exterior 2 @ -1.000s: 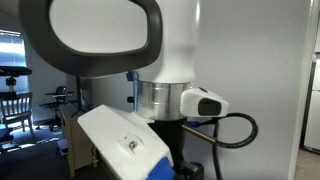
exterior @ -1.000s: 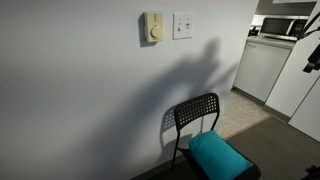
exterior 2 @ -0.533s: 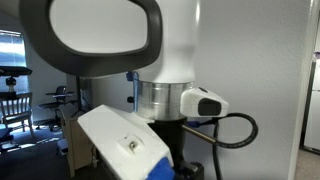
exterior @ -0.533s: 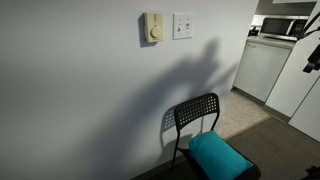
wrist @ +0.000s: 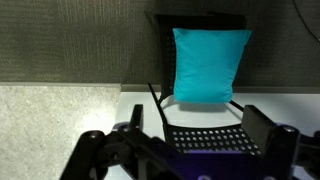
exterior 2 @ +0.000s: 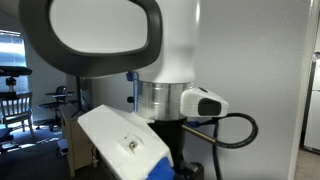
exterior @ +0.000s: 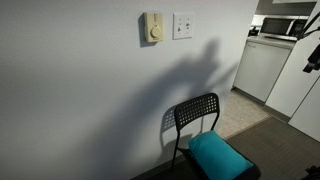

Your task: Turn off the right light switch

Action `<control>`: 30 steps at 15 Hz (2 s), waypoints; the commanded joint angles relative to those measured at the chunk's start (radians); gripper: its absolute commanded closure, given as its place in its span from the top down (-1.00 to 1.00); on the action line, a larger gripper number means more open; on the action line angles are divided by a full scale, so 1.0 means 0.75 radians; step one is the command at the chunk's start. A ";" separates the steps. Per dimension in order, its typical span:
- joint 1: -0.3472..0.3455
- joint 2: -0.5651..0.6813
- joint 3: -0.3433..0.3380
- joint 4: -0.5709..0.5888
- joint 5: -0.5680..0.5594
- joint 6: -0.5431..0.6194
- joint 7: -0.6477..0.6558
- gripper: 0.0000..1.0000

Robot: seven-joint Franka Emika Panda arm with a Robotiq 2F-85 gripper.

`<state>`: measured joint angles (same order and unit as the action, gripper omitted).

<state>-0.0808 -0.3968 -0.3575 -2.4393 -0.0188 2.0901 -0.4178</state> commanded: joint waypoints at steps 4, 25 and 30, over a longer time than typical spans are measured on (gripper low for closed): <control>-0.036 0.005 0.034 0.002 0.016 -0.002 -0.012 1.00; 0.148 0.026 0.160 0.099 0.027 0.227 -0.369 1.00; 0.154 0.013 0.180 0.106 0.037 0.221 -0.383 1.00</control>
<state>0.0533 -0.3890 -0.2395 -2.3606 0.0002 2.2570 -0.6988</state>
